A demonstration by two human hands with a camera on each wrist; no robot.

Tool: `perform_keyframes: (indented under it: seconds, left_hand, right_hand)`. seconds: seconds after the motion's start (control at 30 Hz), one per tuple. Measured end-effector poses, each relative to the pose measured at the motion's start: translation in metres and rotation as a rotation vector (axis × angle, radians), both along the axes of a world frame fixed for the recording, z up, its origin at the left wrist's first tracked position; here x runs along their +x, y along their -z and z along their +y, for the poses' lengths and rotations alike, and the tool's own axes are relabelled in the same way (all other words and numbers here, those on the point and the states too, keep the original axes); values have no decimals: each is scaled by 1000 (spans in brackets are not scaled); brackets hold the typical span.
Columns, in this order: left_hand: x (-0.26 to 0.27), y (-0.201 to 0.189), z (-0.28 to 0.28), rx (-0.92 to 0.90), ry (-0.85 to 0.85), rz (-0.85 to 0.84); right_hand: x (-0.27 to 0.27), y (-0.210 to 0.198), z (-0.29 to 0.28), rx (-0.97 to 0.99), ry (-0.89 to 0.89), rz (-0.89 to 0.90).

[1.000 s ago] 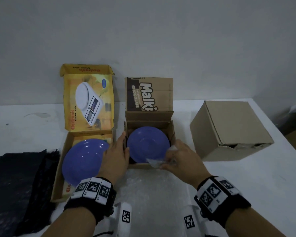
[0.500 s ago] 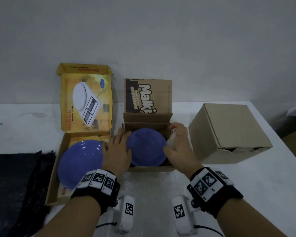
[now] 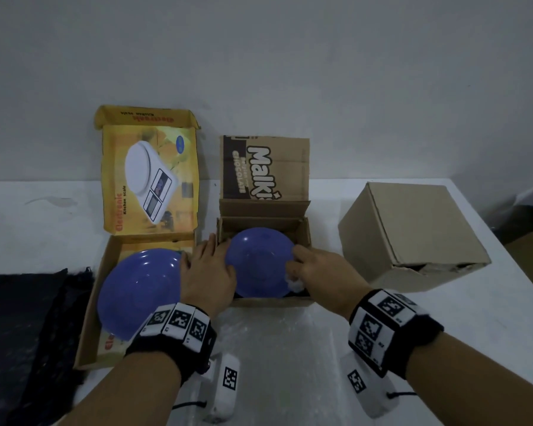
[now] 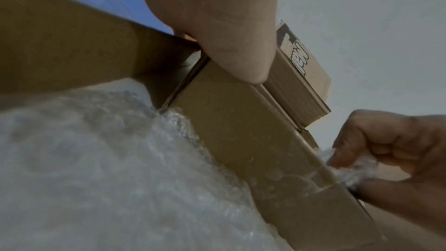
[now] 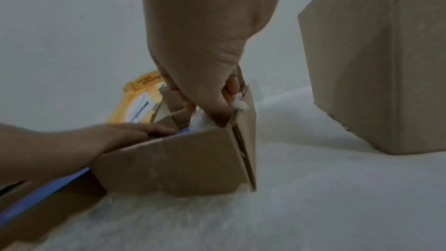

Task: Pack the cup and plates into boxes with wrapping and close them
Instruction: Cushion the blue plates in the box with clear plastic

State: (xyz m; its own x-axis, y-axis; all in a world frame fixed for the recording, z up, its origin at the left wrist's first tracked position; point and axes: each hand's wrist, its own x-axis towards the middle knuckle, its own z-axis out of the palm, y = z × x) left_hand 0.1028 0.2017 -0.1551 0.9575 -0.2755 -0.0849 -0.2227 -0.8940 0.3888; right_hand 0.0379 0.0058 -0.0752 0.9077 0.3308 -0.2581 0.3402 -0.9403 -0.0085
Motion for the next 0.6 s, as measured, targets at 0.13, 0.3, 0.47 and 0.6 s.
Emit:
perform_keyframes:
  seconds: [0.13,0.3,0.47,0.6]
  left_hand:
    - [-1,0,0,-18,-8,-8]
    - [-3,-2,0,-20,-11,-34]
    - [-2,-1,0,-24,-21,-34]
    - [-2,1,1,-45,-39,-32]
  right_hand:
    - [3,6,12,-148,-69,58]
    - [17,-6,10,-238,-53,237]
    - [19,6,14,-212,-17,191]
    - [21,11,8,-202,16,145]
